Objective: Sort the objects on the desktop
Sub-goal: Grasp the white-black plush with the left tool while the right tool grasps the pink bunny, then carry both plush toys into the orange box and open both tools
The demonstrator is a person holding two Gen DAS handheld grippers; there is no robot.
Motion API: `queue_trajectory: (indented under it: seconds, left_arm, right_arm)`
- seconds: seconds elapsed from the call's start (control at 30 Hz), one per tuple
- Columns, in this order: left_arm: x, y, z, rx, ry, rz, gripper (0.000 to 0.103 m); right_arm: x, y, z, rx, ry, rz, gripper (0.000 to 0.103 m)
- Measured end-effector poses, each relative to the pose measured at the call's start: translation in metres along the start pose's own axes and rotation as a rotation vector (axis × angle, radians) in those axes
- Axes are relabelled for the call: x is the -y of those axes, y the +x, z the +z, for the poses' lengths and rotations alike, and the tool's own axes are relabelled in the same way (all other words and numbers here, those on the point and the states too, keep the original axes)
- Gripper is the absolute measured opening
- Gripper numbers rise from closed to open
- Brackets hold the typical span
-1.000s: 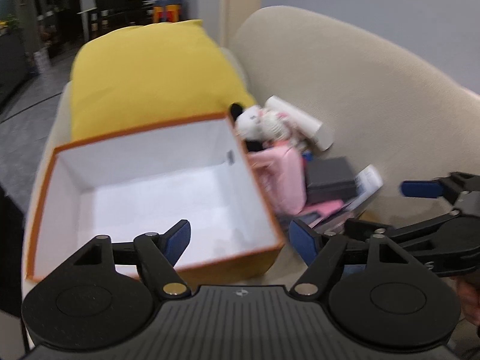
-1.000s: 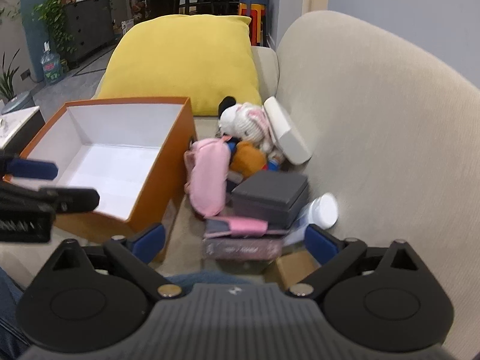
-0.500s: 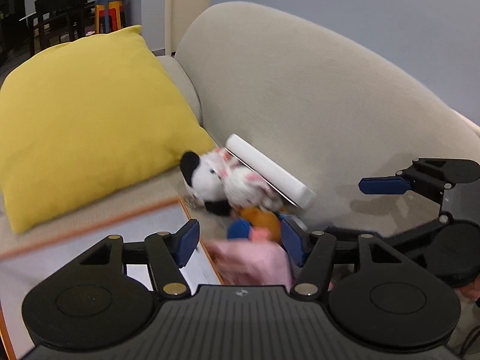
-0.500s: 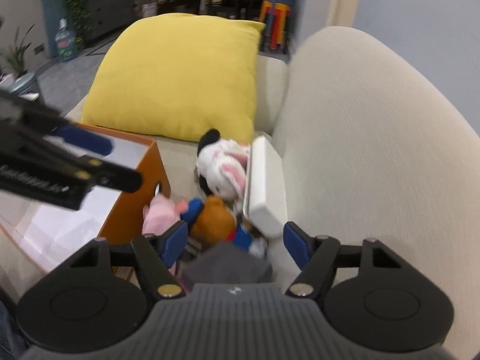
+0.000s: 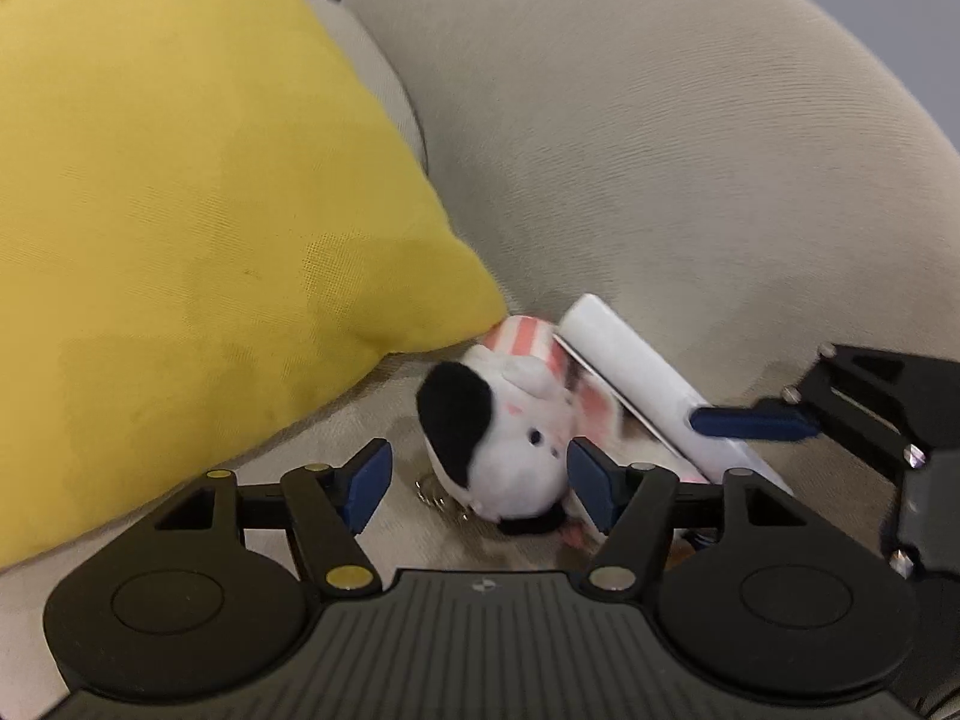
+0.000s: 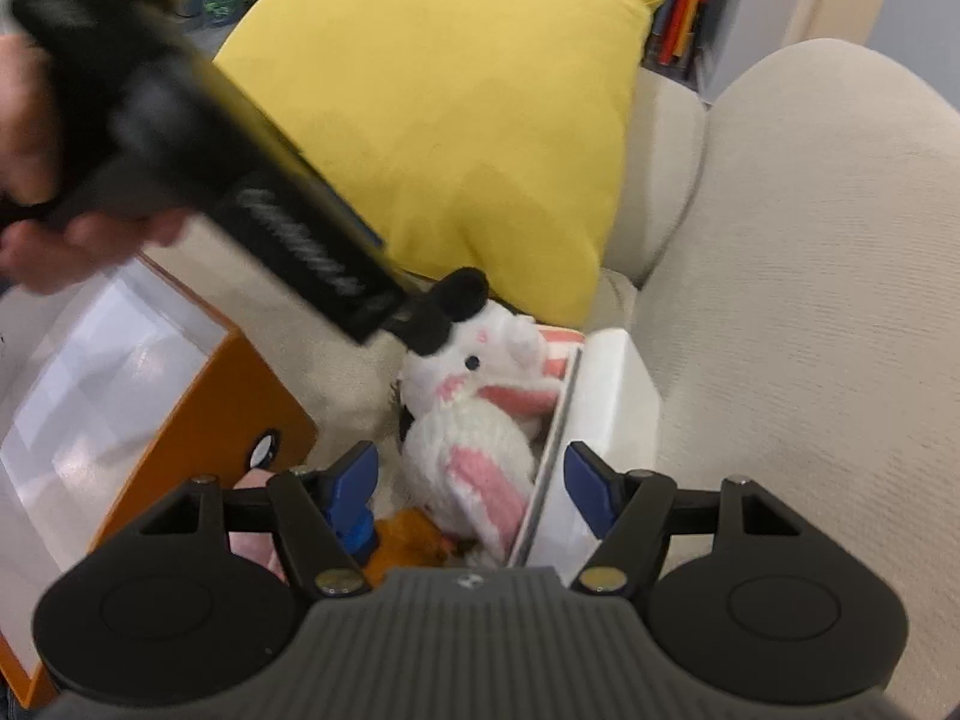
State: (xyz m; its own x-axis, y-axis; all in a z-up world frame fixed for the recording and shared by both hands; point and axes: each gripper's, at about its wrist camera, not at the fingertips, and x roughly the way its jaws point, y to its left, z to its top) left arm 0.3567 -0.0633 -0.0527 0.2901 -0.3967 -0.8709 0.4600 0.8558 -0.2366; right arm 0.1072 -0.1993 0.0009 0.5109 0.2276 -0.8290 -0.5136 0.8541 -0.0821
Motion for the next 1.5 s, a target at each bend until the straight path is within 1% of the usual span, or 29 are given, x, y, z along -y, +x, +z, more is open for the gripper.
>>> queue_trajectory:
  seconds: [0.07, 0.1, 0.13, 0.17, 0.2, 0.33, 0.37, 0.4, 0.47, 0.63, 0.7, 0.8, 0.9, 0.93, 1.03, 1.1, 1.17, 1.2, 1.23, 1.33, 1.4, 1.43, 1.5]
  left_arm:
    - [-0.006, 0.015, 0.007, -0.028, -0.005, -0.010, 0.076]
    - [-0.008, 0.022, 0.009, -0.045, -0.009, -0.024, 0.076]
    - [-0.011, 0.029, 0.010, -0.062, -0.012, -0.037, 0.076]
    - [-0.012, 0.035, 0.011, -0.078, -0.017, -0.053, 0.081]
    - [-0.013, 0.040, 0.011, -0.084, -0.025, -0.081, 0.081]
    - [-0.016, 0.053, 0.014, -0.107, -0.053, -0.143, 0.081]
    - [-0.015, 0.054, 0.014, -0.117, -0.064, -0.155, 0.080]
    - [-0.014, 0.057, 0.013, -0.131, -0.076, -0.176, 0.075]
    - [-0.011, 0.061, 0.011, -0.146, -0.098, -0.199, 0.072]
    - [0.007, 0.049, 0.005, -0.114, -0.094, -0.165, 0.063]
    - [0.014, 0.037, 0.002, -0.095, -0.081, -0.141, 0.060]
    - [0.022, 0.013, -0.003, -0.056, -0.079, -0.111, 0.059]
    - [0.030, -0.020, -0.010, 0.002, -0.072, -0.063, 0.059]
    - [0.026, -0.028, -0.012, 0.026, -0.072, -0.051, 0.059]
    - [0.032, -0.069, -0.024, 0.090, -0.071, -0.027, 0.059]
    - [0.039, -0.099, -0.034, 0.142, -0.058, 0.005, 0.059]
    - [0.045, -0.137, -0.051, 0.201, -0.048, 0.039, 0.059]
    - [0.053, -0.144, -0.060, 0.225, -0.046, 0.052, 0.059]
    - [0.057, -0.165, -0.071, 0.253, -0.041, 0.069, 0.059]
    - [0.066, -0.211, -0.106, 0.323, -0.015, 0.122, 0.059]
    - [0.074, -0.240, -0.131, 0.362, -0.006, 0.161, 0.059]
    - [0.069, -0.254, -0.149, 0.379, -0.007, 0.183, 0.059]
    - [0.069, -0.266, -0.171, 0.396, -0.017, 0.217, 0.059]
  right_arm:
    - [0.003, 0.004, 0.000, 0.010, -0.001, 0.014, 0.068]
    - [0.003, 0.006, 0.000, 0.016, -0.002, 0.017, 0.066]
    - [0.004, 0.008, -0.001, 0.022, -0.005, 0.020, 0.061]
    - [0.004, 0.010, -0.002, 0.022, -0.008, 0.020, 0.058]
    - [0.004, 0.014, -0.002, 0.008, -0.006, 0.023, 0.054]
    - [0.004, 0.016, -0.004, 0.011, -0.001, 0.029, 0.053]
    - [0.005, 0.016, -0.003, 0.011, 0.006, 0.029, 0.052]
    - [0.006, 0.016, -0.003, 0.015, 0.018, 0.032, 0.050]
    - [0.009, 0.016, -0.003, 0.022, 0.042, 0.039, 0.047]
    - [0.011, 0.012, -0.002, 0.031, 0.075, 0.044, 0.043]
    - [0.013, 0.008, -0.002, 0.035, 0.099, 0.051, 0.042]
    - [0.018, 0.002, -0.002, 0.049, 0.140, 0.076, 0.041]
    - [0.022, -0.008, 0.002, 0.078, 0.194, 0.122, 0.041]
    - [0.024, -0.012, 0.004, 0.089, 0.212, 0.135, 0.040]
    - [0.025, -0.029, 0.009, 0.123, 0.257, 0.141, 0.040]
    - [0.027, -0.040, 0.013, 0.141, 0.287, 0.154, 0.040]
    - [0.026, -0.055, 0.017, 0.172, 0.316, 0.169, 0.040]
    - [0.023, -0.065, 0.020, 0.194, 0.320, 0.167, 0.040]
    - [0.019, -0.075, 0.023, 0.214, 0.319, 0.163, 0.040]
    - [0.003, -0.111, 0.034, 0.280, 0.301, 0.168, 0.040]
    - [-0.010, -0.133, 0.042, 0.313, 0.293, 0.195, 0.040]
    - [-0.020, -0.143, 0.046, 0.323, 0.292, 0.218, 0.040]
    - [-0.038, -0.155, 0.053, 0.319, 0.291, 0.262, 0.040]
